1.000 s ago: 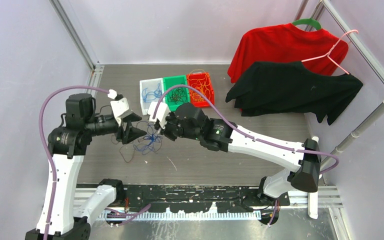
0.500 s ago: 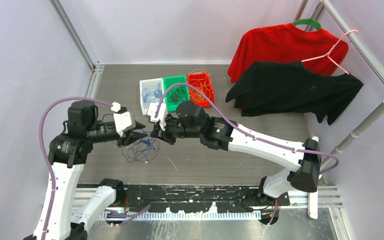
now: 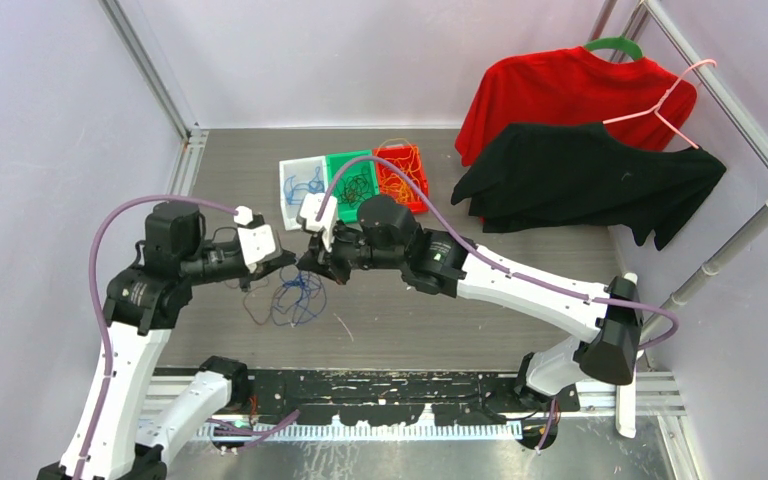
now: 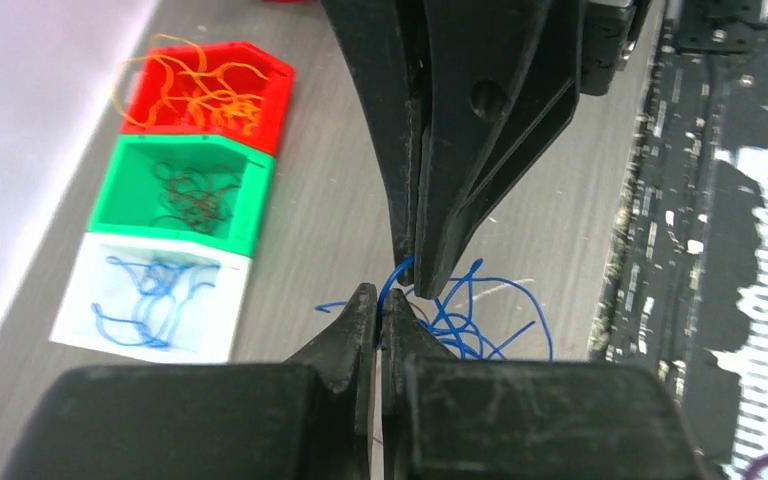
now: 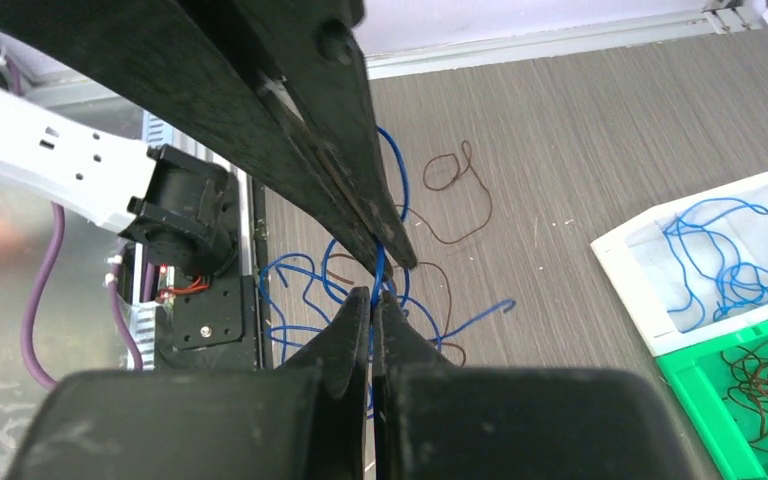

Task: Untangle the cables
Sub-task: Untie the cable.

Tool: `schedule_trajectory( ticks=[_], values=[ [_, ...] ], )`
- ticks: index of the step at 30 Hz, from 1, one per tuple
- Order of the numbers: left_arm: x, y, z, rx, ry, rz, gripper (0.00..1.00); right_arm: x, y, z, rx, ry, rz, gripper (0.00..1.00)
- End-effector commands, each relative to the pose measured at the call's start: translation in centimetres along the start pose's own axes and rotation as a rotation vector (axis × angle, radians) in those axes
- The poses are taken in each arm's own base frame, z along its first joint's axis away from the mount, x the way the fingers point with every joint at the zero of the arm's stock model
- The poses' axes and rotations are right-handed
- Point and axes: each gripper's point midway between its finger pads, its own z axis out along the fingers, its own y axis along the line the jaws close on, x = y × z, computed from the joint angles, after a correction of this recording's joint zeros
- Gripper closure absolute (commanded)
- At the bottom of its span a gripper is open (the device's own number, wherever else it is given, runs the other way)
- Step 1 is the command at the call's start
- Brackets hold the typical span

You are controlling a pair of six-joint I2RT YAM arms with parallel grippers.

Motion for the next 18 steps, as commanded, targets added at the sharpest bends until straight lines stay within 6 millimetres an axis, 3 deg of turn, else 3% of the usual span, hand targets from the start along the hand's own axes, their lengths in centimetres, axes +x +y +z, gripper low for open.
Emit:
schedule_trajectory(
  ticks=[1, 5, 7, 14, 18],
  values=[
    [-3.6, 4.2, -1.2, -0.225, -0.101, 0.073, 1.0, -3.4, -1.6, -2.0, 0.054, -0.159, 0.072, 0.93],
    [-6.8, 5.5, -2.4, -0.288, -0.171, 0.05, 1.0, -4.1, -4.4, -4.2, 0.167, -0.321, 0.149, 0.42],
    [-8.0, 4.9, -2.5, -0.246, -0.195, 0.019, 1.0, -4.2, -5.6, -5.1, 0.21, -0.395, 0.179, 0.29],
    [-10.6, 4.4, -3.0, -0.191, -0.245, -0.028, 1.0, -7.1, -7.1, -5.2, 0.167, -0.515, 0.197, 0.26],
    [-11.2, 4.5, -3.1, -0.184, -0.257, -0.041, 1.0, -9.5, -6.8, -4.6, 0.1, -0.604, 0.203, 0.26]
  ],
)
